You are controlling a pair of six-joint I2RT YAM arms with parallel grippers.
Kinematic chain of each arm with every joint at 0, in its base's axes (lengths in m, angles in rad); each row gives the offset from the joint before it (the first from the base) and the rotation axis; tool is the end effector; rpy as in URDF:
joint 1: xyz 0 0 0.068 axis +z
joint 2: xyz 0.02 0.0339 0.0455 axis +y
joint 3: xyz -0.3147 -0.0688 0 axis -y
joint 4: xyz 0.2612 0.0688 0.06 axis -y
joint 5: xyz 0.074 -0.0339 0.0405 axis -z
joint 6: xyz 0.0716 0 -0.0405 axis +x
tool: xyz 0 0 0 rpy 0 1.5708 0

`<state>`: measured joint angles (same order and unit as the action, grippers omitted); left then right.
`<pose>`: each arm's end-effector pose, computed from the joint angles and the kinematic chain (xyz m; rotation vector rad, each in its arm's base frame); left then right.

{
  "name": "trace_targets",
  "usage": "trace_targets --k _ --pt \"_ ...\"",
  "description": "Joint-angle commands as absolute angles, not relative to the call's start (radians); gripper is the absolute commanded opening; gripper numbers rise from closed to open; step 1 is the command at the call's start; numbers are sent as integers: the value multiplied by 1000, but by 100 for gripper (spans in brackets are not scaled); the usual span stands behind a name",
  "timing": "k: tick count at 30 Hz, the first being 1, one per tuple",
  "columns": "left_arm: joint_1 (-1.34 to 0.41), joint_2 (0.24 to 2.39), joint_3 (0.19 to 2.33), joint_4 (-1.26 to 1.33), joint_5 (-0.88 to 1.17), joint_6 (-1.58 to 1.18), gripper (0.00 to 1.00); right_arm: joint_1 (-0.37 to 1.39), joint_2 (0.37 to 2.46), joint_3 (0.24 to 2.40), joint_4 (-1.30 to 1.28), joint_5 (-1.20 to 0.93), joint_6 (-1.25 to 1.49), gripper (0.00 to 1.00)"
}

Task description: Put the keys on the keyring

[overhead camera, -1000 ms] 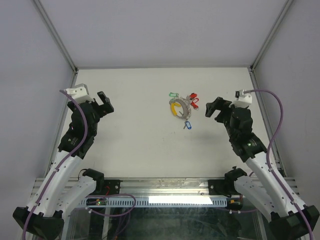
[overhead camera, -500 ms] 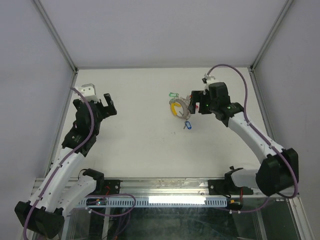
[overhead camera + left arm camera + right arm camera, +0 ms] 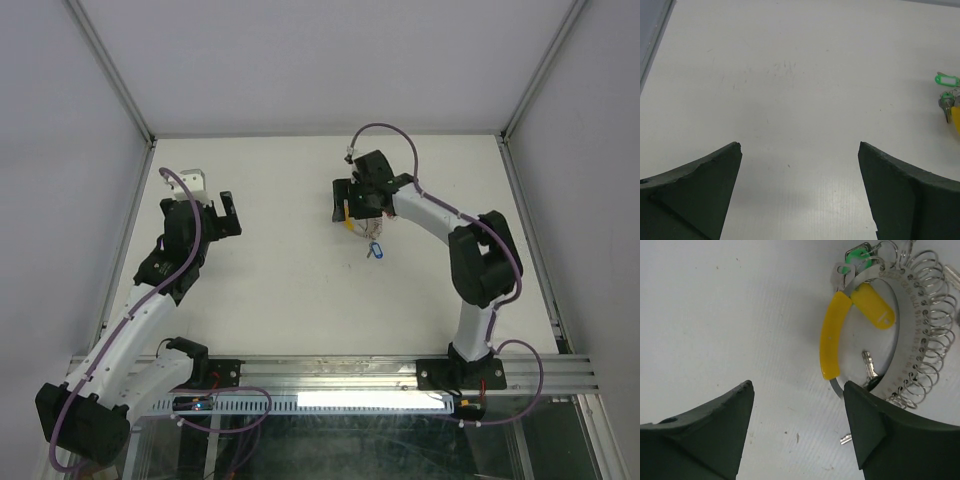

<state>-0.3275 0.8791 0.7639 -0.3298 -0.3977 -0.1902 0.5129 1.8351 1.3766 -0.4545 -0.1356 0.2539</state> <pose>0.2097 -0.0419 0.3252 -0.1144 1.9762 0.0654 0.3887 0.2300 0.2408 -0.3861 2.5094 0.4839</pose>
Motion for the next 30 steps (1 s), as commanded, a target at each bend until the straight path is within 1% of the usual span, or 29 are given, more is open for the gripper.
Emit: trace_targets --k 1,8,16,25,30 --pt "-329 874 761 -310 -370 -193 99 527 1918 1488 -463 -95 270 74" --pt "-328 887 769 -310 -377 -189 99 553 2039 1589 -539 11 257 70" --pt "-329 896 771 -310 -367 -190 99 555 2079 1600 -518 -5 249 59" --pt "-328 898 771 -311 -367 -188 99 561 2132 1635 -526 30 224 54" --pt "-328 903 773 -311 -367 -189 99 573 2145 1628 -531 78 215 47"
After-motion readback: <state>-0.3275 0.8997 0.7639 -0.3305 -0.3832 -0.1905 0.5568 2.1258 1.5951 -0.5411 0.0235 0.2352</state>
